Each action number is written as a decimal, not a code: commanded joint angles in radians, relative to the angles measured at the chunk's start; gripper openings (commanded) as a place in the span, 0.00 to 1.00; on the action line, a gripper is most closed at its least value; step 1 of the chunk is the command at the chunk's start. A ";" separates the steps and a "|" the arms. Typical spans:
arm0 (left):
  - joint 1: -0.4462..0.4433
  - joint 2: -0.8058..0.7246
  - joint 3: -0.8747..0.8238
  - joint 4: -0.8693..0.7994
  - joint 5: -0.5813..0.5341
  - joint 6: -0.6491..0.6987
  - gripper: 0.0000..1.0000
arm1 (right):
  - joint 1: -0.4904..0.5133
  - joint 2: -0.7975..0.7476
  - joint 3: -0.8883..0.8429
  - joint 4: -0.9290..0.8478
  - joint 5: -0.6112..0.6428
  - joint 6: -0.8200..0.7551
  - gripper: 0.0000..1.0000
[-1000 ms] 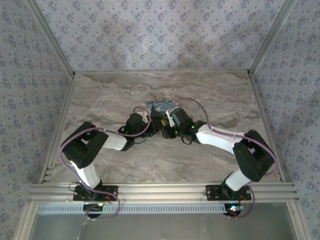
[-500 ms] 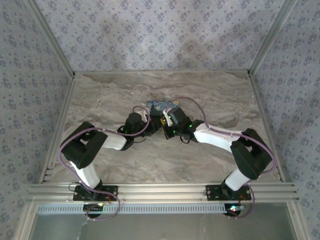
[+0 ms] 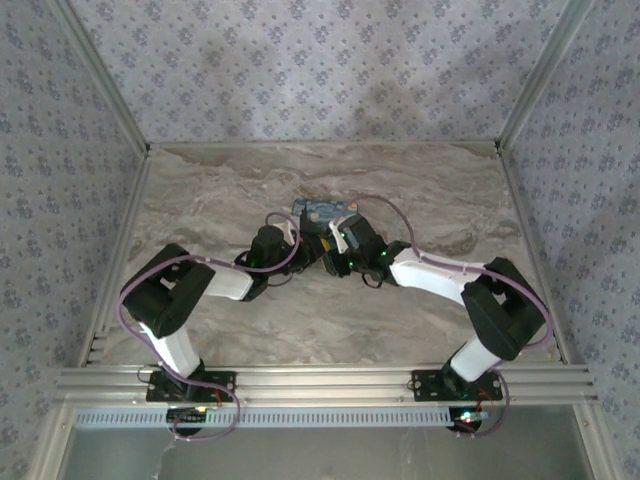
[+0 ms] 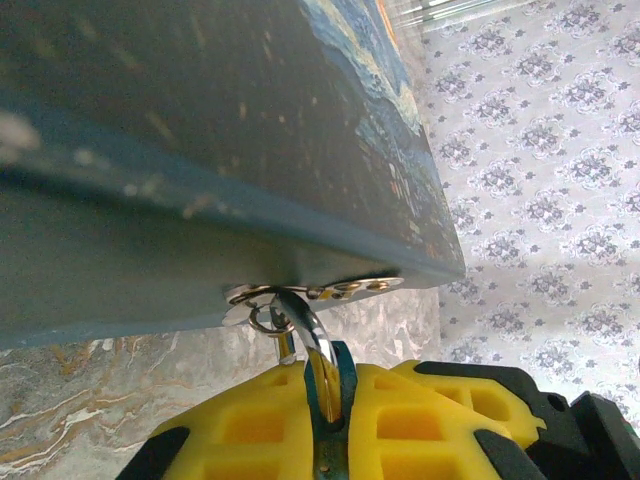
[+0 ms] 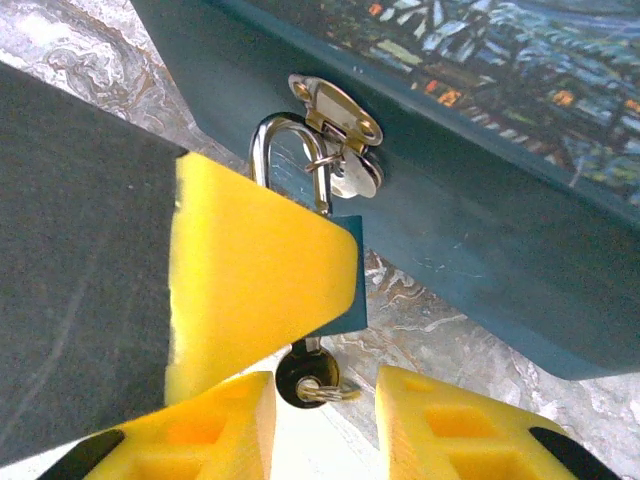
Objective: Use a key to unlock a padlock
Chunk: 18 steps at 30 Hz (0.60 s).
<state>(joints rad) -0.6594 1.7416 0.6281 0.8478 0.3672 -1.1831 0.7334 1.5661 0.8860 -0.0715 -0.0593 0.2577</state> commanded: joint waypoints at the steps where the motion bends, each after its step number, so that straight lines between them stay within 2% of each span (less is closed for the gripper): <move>1: -0.003 -0.021 0.004 0.061 0.016 0.004 0.02 | -0.004 -0.054 -0.024 0.005 0.005 0.015 0.35; 11: -0.005 -0.006 -0.017 0.046 0.006 0.026 0.03 | -0.015 -0.196 -0.111 -0.020 0.006 0.057 0.35; 18: -0.043 0.060 -0.018 0.079 -0.021 0.019 0.05 | -0.073 -0.267 -0.167 -0.036 -0.004 0.117 0.35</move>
<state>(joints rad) -0.6800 1.7699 0.6102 0.8631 0.3580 -1.1790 0.6846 1.3239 0.7429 -0.0856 -0.0597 0.3275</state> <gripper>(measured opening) 0.096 0.353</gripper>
